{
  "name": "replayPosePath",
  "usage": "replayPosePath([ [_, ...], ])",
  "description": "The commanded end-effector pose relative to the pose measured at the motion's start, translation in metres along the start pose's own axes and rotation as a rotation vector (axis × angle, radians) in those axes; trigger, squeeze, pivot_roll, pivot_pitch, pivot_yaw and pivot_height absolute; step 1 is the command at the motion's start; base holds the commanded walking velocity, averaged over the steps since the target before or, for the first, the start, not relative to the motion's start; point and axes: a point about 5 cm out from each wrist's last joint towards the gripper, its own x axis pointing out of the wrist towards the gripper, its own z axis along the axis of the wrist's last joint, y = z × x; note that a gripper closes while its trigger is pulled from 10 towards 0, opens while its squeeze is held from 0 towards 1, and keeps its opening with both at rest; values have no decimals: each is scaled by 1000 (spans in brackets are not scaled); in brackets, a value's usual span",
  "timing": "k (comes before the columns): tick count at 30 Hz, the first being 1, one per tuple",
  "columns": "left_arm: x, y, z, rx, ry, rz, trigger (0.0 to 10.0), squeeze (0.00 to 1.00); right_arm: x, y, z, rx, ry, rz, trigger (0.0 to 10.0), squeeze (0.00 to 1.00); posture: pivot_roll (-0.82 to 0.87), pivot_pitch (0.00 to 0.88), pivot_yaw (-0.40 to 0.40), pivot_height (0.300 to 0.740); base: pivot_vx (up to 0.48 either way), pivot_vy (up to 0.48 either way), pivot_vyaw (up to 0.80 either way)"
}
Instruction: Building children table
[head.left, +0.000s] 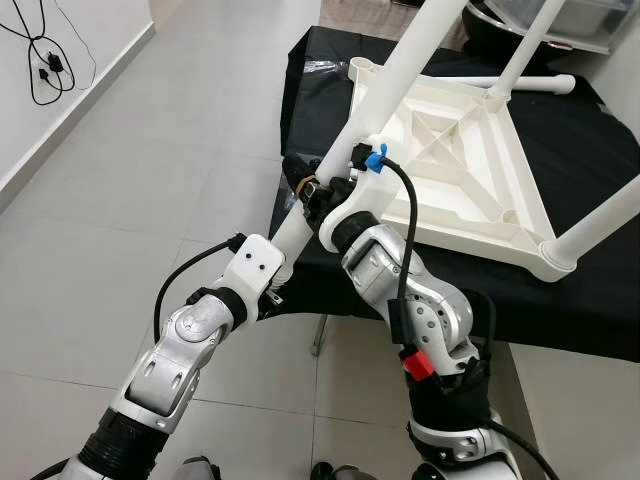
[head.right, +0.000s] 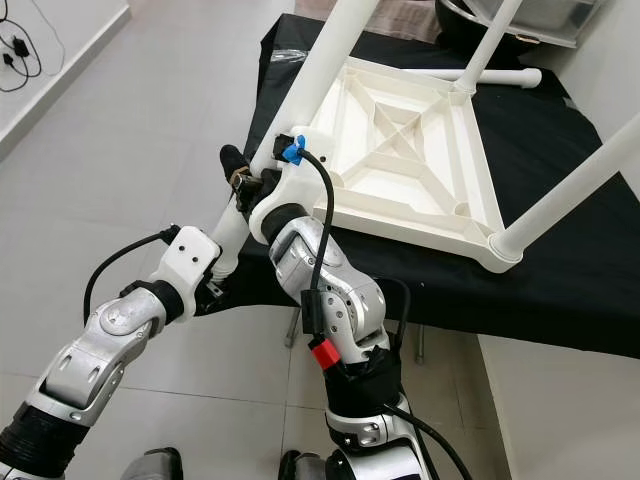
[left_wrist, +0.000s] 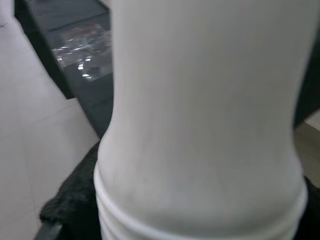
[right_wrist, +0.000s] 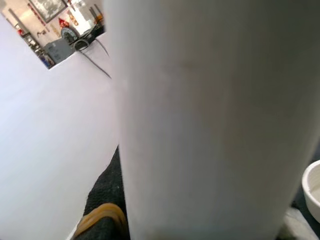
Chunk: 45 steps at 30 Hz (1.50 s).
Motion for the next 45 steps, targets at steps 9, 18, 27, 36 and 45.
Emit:
replayPosePath([
  [9,3,-1,8,48,-15,-11,10000,0,-3,6,-24,65,69,2,10000,0,133,150,-126,740,0,0,0],
  [18,4,-5,2,31,25,-30,0,0,-1,6,-22,66,58,-2,10000,0,129,148,-125,740,0,0,0],
  [27,1,-7,-5,61,55,-28,0,0,0,2,-16,45,29,-16,10000,0,127,149,-126,740,0,0,0],
  [36,-3,-10,-3,62,52,-63,10000,0,3,-3,-8,8,-21,36,10000,1000,124,147,-125,740,0,0,0],
  [45,-22,-12,0,76,10,-186,10000,0,1,-9,-2,68,8,241,10000,0,131,136,-119,740,0,0,0],
])
